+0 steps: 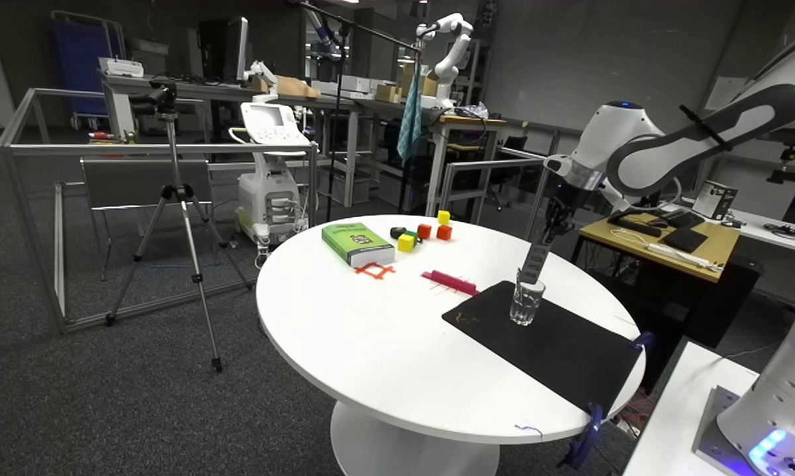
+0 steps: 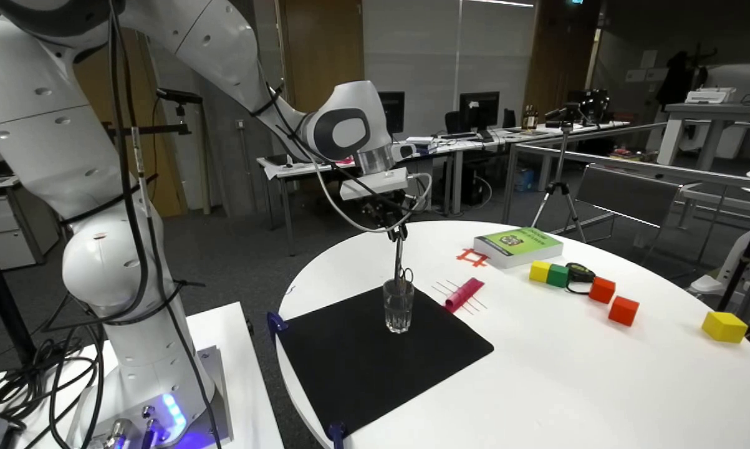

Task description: Take the grey object out of the glass cup

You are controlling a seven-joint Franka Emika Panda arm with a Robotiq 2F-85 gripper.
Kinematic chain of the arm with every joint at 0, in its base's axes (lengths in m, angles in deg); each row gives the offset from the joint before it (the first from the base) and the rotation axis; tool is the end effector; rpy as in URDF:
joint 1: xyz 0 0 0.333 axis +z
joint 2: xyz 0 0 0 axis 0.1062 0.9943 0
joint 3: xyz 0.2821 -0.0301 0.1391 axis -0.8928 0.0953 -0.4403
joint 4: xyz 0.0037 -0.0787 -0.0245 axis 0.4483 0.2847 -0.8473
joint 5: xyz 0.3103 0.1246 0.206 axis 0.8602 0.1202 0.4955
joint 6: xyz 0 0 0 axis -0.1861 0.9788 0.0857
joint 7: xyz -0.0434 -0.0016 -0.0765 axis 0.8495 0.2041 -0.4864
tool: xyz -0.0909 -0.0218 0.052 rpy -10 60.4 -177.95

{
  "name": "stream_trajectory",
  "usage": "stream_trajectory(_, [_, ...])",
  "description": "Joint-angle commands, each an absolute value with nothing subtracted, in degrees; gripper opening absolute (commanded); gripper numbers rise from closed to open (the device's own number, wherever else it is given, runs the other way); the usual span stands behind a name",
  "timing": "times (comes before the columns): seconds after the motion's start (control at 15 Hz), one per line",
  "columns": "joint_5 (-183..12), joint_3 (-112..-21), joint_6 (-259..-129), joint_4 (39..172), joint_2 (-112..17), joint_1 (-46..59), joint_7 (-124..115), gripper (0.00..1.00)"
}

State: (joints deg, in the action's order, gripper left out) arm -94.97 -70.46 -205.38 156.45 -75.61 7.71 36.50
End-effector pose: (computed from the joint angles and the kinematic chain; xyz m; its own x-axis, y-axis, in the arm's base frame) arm 0.4693 0.0143 0.3830 0.6682 0.7374 0.0989 0.6965 -0.6667 0.2653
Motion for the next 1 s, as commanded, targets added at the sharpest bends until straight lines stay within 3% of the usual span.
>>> stream_trajectory(0.0, [-94.57,-70.68,-204.95,159.41,-81.53,9.05,33.52,0.05])
stream_trajectory(0.93, [-94.86,-80.74,-195.89,163.12,-92.13,7.07,-13.0,0.05])
